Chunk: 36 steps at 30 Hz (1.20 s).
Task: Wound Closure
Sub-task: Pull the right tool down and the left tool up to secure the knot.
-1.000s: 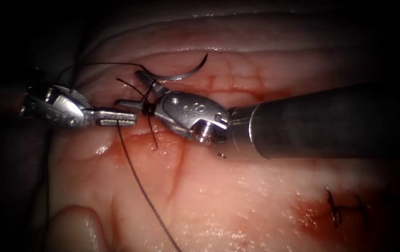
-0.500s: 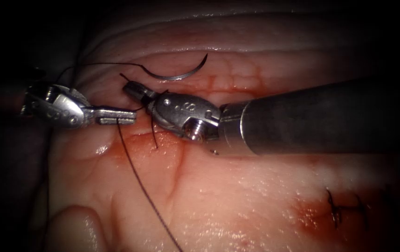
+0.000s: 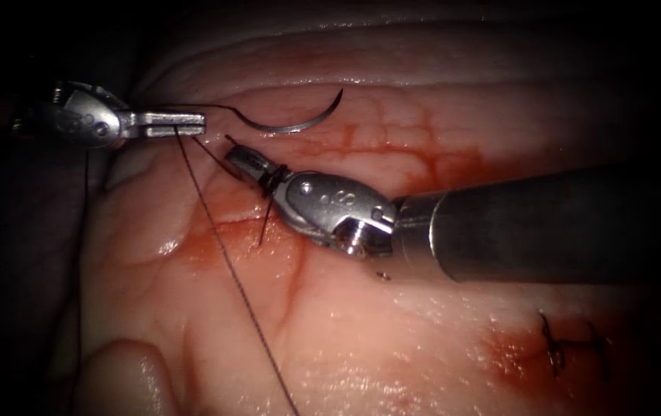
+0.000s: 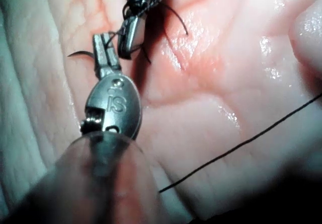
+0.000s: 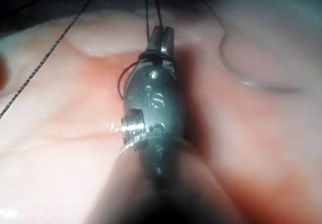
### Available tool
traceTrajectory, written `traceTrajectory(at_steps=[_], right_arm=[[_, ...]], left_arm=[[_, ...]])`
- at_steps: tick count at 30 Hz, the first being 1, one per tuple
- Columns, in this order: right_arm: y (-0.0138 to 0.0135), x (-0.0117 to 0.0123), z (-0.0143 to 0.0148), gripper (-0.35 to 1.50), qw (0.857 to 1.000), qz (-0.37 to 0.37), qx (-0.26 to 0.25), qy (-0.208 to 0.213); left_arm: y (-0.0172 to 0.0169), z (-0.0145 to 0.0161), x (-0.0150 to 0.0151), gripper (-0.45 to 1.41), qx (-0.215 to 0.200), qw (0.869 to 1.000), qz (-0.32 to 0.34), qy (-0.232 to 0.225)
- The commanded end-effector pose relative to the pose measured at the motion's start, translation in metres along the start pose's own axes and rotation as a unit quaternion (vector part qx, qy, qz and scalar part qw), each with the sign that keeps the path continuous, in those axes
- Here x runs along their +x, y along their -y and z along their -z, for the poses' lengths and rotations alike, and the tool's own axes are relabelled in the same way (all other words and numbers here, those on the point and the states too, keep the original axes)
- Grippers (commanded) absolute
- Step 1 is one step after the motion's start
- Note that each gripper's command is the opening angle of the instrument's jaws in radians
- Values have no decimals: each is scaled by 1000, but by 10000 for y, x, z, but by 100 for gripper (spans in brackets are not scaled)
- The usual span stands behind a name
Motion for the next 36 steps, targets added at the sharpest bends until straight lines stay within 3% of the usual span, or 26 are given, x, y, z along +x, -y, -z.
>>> traceTrajectory(at_steps=[1, 8, 14, 24, 36], right_arm=[[4, -21, -2, -35, 1000, 6, -3, 0], [18, -41, 7, -35, 1000, 5, -8, 13], [39, -55, 27, -35, 999, -8, -9, 53], [69, -46, 66, -35, 995, -4, -45, 86], [82, -30, 86, -35, 995, -9, -43, 93]], left_arm=[[4, -10, -10, -45, 3, 1000, 1, 3], [32, -35, -38, -45, 21, 1000, 4, 20], [65, -55, -70, -45, 45, 997, 10, 63], [110, -71, -108, -45, 79, 991, 22, 103], [129, -65, -118, -45, 111, 987, 29, 113]])
